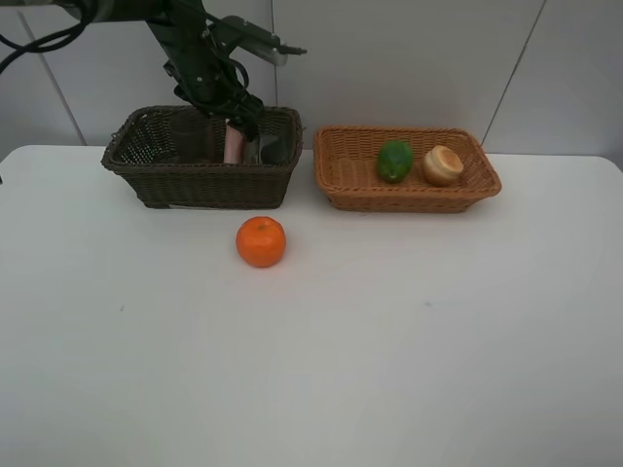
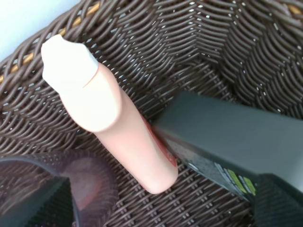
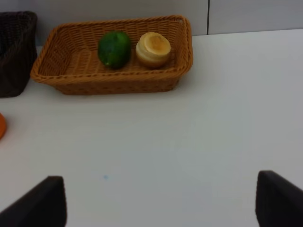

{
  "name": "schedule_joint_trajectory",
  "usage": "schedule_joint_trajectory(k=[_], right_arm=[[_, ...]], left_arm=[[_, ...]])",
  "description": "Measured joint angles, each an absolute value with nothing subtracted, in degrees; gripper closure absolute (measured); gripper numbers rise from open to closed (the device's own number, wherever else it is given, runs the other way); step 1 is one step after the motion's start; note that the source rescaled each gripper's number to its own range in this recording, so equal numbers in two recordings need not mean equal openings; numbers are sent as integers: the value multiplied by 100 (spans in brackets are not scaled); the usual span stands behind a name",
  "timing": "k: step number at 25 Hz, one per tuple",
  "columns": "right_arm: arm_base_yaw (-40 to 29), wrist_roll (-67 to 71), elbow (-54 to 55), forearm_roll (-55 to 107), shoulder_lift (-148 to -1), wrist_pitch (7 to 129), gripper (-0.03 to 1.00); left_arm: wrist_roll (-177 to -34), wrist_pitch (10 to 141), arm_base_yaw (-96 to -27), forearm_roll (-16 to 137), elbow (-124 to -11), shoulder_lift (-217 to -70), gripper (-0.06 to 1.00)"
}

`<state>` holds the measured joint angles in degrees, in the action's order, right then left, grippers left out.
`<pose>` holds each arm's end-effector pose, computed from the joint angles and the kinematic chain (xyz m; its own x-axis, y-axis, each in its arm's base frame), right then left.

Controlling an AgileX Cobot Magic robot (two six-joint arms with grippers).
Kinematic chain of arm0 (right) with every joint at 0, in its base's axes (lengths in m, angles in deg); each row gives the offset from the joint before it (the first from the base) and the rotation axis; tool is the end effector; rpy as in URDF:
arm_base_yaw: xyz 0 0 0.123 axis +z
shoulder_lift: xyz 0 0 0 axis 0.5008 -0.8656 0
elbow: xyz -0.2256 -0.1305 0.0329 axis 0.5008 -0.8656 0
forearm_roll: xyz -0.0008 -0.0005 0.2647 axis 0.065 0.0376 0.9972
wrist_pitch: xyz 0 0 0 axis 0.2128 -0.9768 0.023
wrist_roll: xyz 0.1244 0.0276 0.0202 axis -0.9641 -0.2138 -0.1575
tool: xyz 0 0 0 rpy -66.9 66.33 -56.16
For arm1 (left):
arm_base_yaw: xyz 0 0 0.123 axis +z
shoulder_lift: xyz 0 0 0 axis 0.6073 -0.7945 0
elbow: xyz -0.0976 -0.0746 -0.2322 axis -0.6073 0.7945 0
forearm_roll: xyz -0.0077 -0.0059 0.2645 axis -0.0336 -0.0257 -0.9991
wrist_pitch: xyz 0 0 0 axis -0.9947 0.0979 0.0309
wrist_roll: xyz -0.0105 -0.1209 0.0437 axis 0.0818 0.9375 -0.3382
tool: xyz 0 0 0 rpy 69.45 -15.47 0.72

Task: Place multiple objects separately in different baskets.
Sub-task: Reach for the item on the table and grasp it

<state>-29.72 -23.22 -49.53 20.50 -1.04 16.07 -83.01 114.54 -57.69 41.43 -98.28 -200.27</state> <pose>0.0600 0.0056 0.2736 -0.4342 0.0656 -0.8984 -0.0132 0.9968 0.0792 0.4968 -0.1747 0.1449 -0.6743 0.5331 -0.5110 0.5106 0.8365 0.1988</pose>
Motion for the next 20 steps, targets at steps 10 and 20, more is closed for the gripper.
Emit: schedule_joint_trajectory(k=[10, 20], right_arm=[[-2972, -2322, -4953, 2050, -104, 1607, 15], [-2972, -2322, -4953, 2050, -104, 1607, 15]], left_arm=[[-8372, 12182, -5878, 4185, -9828, -19699, -5], [-8850, 13421, -6198, 4308, -9839, -19151, -5]])
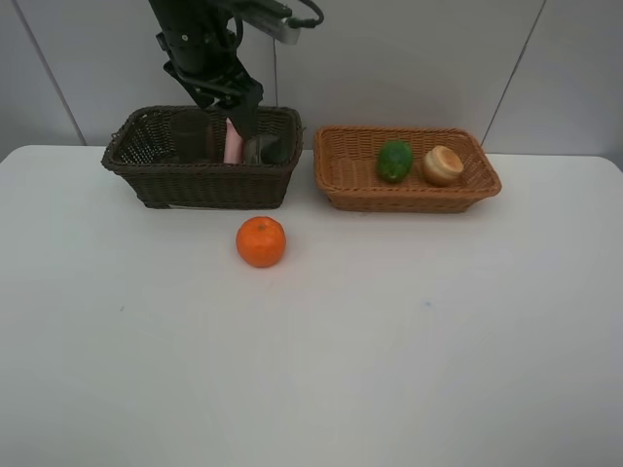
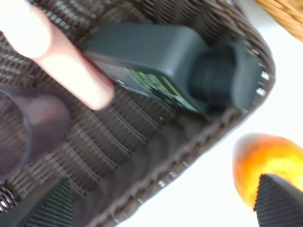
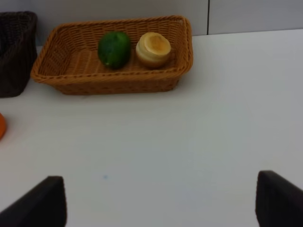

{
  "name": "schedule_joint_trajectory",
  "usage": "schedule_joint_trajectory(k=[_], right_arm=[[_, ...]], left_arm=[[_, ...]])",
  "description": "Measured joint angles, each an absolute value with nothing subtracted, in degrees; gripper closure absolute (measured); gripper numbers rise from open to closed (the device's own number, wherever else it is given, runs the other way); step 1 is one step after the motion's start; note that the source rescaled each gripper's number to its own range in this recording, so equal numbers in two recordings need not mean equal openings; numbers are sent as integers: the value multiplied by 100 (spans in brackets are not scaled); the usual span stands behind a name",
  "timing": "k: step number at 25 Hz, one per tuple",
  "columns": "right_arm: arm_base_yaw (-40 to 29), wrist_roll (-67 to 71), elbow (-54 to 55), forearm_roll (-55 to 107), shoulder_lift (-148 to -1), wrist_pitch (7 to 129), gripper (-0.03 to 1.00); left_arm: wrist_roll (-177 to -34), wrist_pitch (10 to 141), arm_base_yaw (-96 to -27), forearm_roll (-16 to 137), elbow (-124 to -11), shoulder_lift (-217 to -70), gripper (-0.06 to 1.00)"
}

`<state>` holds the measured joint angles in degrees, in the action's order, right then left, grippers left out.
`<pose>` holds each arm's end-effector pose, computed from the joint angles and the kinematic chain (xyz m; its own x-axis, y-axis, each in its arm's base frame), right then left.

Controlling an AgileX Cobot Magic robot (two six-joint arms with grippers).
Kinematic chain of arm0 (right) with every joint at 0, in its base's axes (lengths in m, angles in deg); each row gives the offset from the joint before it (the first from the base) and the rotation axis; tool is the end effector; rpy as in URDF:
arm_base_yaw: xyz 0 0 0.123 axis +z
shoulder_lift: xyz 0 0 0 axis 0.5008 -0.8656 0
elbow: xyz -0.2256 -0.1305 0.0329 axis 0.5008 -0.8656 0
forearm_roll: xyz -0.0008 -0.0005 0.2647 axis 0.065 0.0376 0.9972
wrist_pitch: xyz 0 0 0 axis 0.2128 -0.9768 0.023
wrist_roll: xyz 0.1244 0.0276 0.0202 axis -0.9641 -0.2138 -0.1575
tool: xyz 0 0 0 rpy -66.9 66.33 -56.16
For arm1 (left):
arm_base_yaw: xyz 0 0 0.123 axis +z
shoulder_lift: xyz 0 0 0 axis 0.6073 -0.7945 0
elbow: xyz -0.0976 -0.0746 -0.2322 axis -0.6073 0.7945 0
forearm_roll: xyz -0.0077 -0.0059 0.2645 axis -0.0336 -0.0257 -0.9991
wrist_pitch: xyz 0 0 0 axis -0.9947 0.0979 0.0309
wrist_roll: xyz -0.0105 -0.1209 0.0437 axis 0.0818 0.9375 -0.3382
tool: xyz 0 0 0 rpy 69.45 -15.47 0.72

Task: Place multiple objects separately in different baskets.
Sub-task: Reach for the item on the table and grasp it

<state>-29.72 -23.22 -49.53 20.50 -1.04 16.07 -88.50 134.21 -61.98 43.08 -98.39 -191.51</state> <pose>0.0600 0.0056 0.2736 -0.4342 0.0656 -0.8984 -0.0132 0.9968 0.0792 0.4396 -0.1926 0.2021 -0.6715 0.6586 -0.3396 0.6432 0.7456 0.1743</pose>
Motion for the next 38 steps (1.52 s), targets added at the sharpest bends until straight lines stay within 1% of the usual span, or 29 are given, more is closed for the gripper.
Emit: schedule_joint_trajectory(k=[6, 13, 18, 22, 31, 38], right_arm=[[-2972, -2322, -4953, 2050, -104, 1607, 15], [-2972, -2322, -4953, 2050, -104, 1607, 15], [-2972, -2322, -4953, 2050, -104, 1607, 15], [-2972, -2322, -4953, 2050, -104, 1607, 15], [-2972, -2322, -4953, 2050, -104, 1607, 15], [-2972, -2322, -4953, 2050, -104, 1607, 15]], left_arm=[[-9199, 14005, -6586, 4351, -9839, -19122, -5], [-9274, 14019, -7030, 4369, -9839, -19122, -5], [-8905, 14020, -7224, 4264, -9839, -19134, -5], [-8131, 14025, -7333, 4240, -9756, -19153, -5], [-5934, 14031, -7388, 4240, -8953, -19153, -5], [-4688, 14031, -7406, 3985, -8576, -19153, -5]])
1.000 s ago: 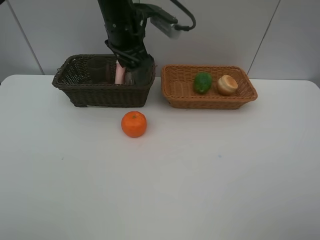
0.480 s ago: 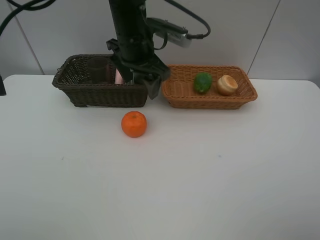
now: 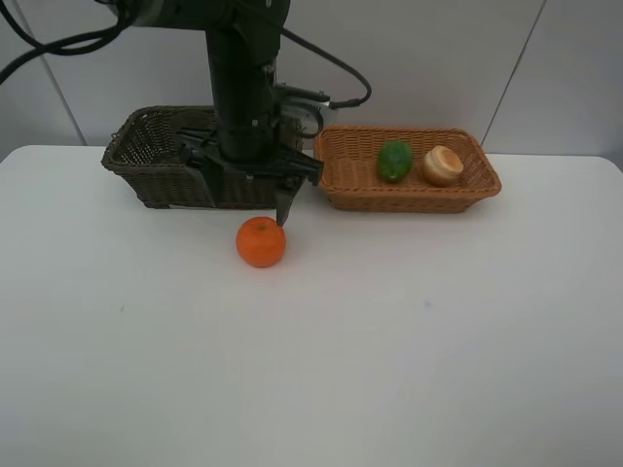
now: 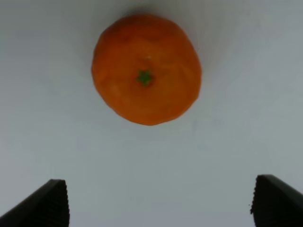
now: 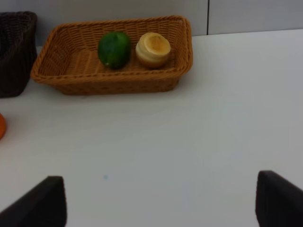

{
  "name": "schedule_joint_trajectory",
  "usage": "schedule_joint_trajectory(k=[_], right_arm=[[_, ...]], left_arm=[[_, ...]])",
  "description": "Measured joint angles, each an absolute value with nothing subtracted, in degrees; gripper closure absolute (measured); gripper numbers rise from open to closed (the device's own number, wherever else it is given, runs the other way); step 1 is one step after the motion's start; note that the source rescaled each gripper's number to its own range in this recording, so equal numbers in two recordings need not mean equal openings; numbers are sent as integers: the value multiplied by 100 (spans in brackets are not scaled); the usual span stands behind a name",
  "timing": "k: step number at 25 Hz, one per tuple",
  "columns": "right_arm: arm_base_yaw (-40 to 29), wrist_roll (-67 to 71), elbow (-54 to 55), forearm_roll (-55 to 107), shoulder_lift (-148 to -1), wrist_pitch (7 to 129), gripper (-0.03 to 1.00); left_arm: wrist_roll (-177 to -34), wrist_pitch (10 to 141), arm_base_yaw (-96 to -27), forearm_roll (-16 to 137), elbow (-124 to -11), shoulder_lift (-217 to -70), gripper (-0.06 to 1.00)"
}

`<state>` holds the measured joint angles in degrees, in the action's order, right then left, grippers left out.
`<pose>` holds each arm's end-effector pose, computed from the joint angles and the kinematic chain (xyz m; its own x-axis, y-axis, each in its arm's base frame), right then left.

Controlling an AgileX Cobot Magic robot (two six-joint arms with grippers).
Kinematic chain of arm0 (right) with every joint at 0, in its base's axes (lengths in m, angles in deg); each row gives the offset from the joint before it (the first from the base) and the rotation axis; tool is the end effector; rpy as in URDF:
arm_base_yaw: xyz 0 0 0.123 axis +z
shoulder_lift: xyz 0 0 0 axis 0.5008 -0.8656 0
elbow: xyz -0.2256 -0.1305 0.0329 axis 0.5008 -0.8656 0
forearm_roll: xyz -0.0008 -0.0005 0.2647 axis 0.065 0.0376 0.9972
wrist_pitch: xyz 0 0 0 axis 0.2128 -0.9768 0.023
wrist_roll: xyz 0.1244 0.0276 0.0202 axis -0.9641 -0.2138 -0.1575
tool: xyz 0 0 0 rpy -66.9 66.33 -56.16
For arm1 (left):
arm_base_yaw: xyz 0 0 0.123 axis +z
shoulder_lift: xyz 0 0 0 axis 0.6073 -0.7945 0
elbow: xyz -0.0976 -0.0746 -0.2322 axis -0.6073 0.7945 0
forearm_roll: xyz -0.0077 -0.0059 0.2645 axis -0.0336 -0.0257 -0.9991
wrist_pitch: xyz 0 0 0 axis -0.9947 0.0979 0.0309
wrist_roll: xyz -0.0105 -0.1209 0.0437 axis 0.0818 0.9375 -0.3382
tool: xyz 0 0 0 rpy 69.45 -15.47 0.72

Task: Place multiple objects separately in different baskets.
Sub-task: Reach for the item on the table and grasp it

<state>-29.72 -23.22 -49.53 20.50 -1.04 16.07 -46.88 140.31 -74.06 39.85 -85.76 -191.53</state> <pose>0.0600 0.0056 0.2736 -0.4342 0.0656 -0.8984 -0.0132 0.9968 0.0792 0.3552 -0.2459 0.1355 -0.9629 0.2503 -0.1006 0.2425 0.9665 0.0842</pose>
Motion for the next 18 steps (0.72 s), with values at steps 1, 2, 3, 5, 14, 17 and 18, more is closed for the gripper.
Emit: schedule_joint_trajectory(k=[1, 2, 3, 5, 14, 17, 18], right_arm=[[-2972, -2322, -4953, 2050, -104, 1607, 15], [-2972, -2322, -4953, 2050, -104, 1607, 15], [-2972, -2322, -4953, 2050, -104, 1607, 15], [-2972, -2322, -4953, 2050, -104, 1607, 15], [-2972, -2322, -4953, 2050, -104, 1607, 15], [-2972, -2322, -4953, 2050, -104, 1607, 15], [-2972, -2322, -4953, 2050, -104, 1607, 15]], left_arm=[[-4636, 14022, -7406, 3970, -8507, -19153, -5], [-4593, 13994, -7406, 3958, -8433, -19153, -5], [-4564, 13949, -7406, 3945, -8364, -19153, -5], [-4553, 13774, -7406, 3941, -8252, -19153, -5], [-4659, 12627, -7406, 3924, -7927, -19153, -5], [-4669, 12596, -7406, 3937, -7927, -19153, -5], [-4669, 12596, -7406, 3937, -7927, -19153, -5]])
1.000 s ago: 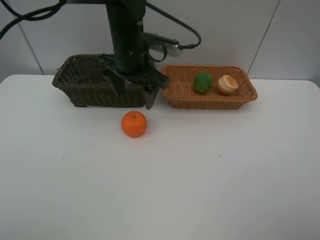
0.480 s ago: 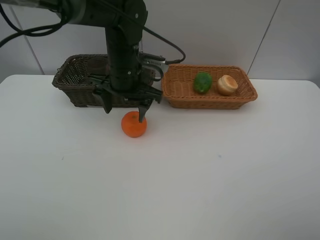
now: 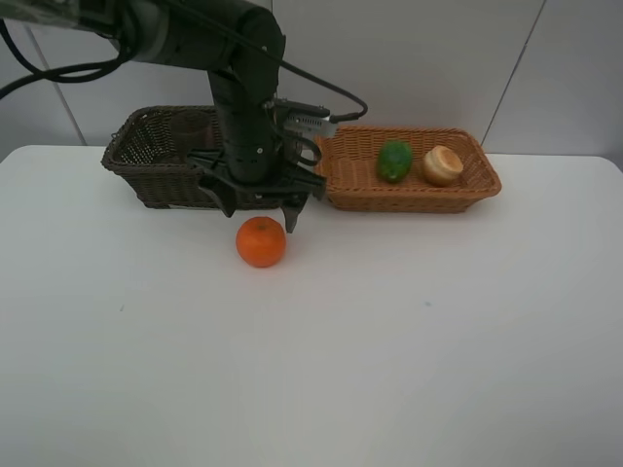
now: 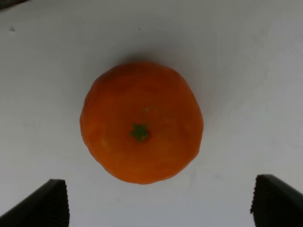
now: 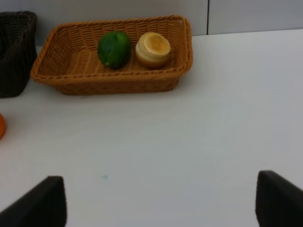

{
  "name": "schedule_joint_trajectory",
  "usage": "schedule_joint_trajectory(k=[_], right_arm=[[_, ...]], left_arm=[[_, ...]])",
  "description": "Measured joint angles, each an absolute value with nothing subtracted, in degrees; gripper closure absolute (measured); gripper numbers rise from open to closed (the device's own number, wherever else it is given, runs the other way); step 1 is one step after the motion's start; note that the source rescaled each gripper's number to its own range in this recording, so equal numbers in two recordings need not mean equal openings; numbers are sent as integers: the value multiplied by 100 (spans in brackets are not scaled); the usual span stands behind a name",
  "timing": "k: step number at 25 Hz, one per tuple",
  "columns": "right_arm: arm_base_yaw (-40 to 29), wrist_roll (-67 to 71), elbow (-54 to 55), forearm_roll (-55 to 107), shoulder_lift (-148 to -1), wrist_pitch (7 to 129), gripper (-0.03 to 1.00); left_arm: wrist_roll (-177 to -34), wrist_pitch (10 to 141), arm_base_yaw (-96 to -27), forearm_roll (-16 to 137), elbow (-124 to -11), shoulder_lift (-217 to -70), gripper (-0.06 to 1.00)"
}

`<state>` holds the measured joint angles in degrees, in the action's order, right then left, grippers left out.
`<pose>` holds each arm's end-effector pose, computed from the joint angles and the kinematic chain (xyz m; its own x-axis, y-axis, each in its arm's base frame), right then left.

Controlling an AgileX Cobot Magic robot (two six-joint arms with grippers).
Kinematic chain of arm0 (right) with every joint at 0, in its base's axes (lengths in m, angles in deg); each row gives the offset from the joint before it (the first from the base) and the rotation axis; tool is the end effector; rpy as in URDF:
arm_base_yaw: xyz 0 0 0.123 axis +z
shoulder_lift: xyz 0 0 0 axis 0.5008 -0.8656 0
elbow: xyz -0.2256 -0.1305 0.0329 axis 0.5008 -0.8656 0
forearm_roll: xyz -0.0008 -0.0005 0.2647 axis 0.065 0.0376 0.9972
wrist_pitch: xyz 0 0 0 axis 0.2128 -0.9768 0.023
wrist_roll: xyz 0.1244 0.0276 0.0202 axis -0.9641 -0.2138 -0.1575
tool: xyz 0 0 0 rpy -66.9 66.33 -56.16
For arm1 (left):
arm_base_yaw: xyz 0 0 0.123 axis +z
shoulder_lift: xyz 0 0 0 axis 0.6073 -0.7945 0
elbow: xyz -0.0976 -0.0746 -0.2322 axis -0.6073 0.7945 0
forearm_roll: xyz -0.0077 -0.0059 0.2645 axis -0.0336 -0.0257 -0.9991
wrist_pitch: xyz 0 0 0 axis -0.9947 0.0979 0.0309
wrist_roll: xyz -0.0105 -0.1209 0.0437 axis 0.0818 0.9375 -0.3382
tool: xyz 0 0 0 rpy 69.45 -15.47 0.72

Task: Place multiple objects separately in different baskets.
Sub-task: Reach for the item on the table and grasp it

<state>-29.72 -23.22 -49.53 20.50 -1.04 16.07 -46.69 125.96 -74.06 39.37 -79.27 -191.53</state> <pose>0.0600 0.0056 0.2736 -0.4342 0.0656 -0.8984 -0.0132 0.9968 0.0792 0.3617 -0.2520 0.1091 -0.9380 0.2650 -0.2233 0.2652 0.9637 0.0295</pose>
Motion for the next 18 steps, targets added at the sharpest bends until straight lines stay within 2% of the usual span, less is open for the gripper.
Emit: schedule_joint_trajectory(k=[18], right_arm=[[-2972, -2322, -4953, 2050, -104, 1607, 15]], left_arm=[[-5458, 12600, -7368, 3835, -7914, -19470, -5]])
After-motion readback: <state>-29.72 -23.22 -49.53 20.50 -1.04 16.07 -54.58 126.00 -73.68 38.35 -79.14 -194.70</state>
